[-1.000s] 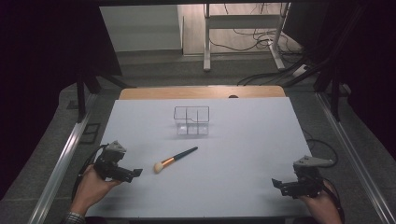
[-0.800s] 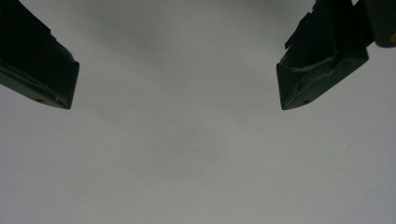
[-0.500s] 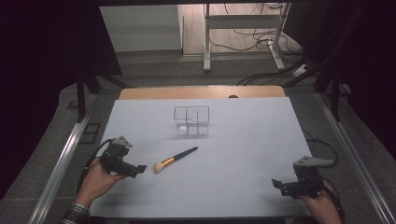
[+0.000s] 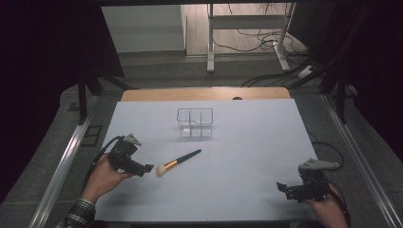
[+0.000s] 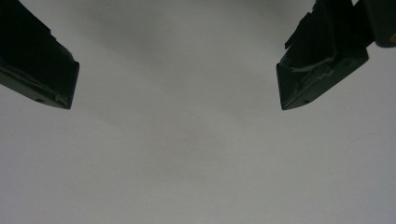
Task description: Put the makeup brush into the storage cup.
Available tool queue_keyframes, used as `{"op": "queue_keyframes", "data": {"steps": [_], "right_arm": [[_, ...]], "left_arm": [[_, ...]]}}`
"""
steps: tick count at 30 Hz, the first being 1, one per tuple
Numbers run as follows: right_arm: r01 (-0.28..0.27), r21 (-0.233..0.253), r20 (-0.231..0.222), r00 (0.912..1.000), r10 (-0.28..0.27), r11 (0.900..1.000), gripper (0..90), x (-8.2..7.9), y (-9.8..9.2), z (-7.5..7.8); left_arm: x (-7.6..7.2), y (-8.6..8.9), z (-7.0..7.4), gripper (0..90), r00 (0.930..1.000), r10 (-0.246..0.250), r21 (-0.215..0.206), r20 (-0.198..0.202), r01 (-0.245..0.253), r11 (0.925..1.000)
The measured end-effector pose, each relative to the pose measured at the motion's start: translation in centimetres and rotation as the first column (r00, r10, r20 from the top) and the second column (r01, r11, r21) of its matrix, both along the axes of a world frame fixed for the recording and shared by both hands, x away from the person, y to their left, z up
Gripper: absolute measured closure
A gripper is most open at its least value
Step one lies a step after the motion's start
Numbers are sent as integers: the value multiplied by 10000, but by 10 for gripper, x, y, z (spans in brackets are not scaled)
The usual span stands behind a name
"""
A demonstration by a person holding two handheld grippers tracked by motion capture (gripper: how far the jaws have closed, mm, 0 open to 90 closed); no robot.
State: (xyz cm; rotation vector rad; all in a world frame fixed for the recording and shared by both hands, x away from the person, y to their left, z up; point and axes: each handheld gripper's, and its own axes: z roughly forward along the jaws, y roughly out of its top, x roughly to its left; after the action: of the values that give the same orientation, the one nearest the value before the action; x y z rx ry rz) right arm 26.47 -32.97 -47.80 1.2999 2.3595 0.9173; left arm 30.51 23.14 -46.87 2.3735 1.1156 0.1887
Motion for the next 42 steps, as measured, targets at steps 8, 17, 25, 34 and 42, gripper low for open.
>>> {"op": "queue_keyframes", "data": {"steps": [8,17,25,34,42], "right_arm": [[-20,-24,-71,10000,20,10000,0,0,0,-1],[-57,-55,-141,9999,57,10000,0,0,1,-1],[-102,-65,-183,9998,101,9999,0,0,1,-2],[-124,-62,-215,9997,123,9999,0,0,1,-2],[-145,-44,-231,9996,144,9999,0,0,1,-2]], "left_arm": [[8,-11,3,1,9996,-285,227,-68,287,9993],[18,-27,7,6,9980,-619,581,-94,624,9964],[26,-41,6,8,9959,-880,786,-222,895,9929],[35,-56,9,10,9933,-1128,956,-250,1147,9888],[42,-67,11,14,9907,-1314,1045,-343,1343,9854]]}}
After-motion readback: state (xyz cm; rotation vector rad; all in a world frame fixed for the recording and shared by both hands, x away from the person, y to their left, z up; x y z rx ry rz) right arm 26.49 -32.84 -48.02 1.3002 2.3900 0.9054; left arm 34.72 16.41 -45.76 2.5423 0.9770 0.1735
